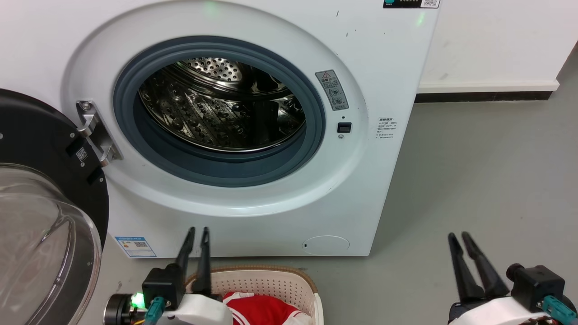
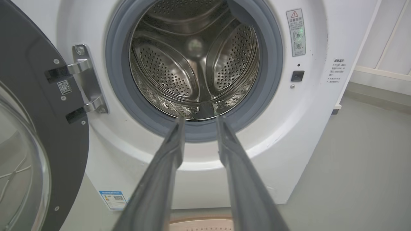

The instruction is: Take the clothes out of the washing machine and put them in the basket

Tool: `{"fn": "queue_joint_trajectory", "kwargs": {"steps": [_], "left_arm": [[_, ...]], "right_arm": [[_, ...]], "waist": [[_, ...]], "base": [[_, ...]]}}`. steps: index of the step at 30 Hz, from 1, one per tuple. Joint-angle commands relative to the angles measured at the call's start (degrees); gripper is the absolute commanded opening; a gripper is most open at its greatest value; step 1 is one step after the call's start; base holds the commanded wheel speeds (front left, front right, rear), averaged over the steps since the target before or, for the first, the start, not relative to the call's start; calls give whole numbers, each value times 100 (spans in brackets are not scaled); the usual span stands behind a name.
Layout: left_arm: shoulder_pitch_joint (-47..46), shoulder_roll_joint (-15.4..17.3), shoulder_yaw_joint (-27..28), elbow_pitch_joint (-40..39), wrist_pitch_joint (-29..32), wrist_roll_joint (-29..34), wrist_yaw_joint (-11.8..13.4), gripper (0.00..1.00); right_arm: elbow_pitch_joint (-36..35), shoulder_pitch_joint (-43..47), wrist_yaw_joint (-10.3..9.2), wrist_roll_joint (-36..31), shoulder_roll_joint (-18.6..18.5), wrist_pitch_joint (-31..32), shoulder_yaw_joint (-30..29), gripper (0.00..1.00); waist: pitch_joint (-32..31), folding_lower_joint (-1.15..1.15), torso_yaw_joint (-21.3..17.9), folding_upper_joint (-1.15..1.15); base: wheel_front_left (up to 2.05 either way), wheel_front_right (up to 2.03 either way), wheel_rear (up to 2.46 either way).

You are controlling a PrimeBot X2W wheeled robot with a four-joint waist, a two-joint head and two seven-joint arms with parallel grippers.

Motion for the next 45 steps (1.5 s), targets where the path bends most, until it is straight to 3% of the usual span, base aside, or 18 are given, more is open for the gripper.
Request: {"fn": "queue_joint_trajectory", "kwargs": {"steps": [1, 17, 45], "left_arm": [[-15, -2, 33, -41, 21, -144, -34, 0], [-156, -57, 419, 99, 475, -2043, -368, 0], [-302, -149, 922, 236, 1056, -4374, -798, 0]], "right_arm": [[-55, 19, 0, 144, -1, -25, 32, 0], [369, -329, 0, 2178, -128, 103, -14, 0], [867, -709, -1, 4610, -206, 301, -125, 0]], "waist": [[2, 0, 2, 0], [18, 0, 23, 0], [46, 0, 56, 0]], "base": [[0, 0, 0], [0, 0, 0], [0, 0, 0]]}}
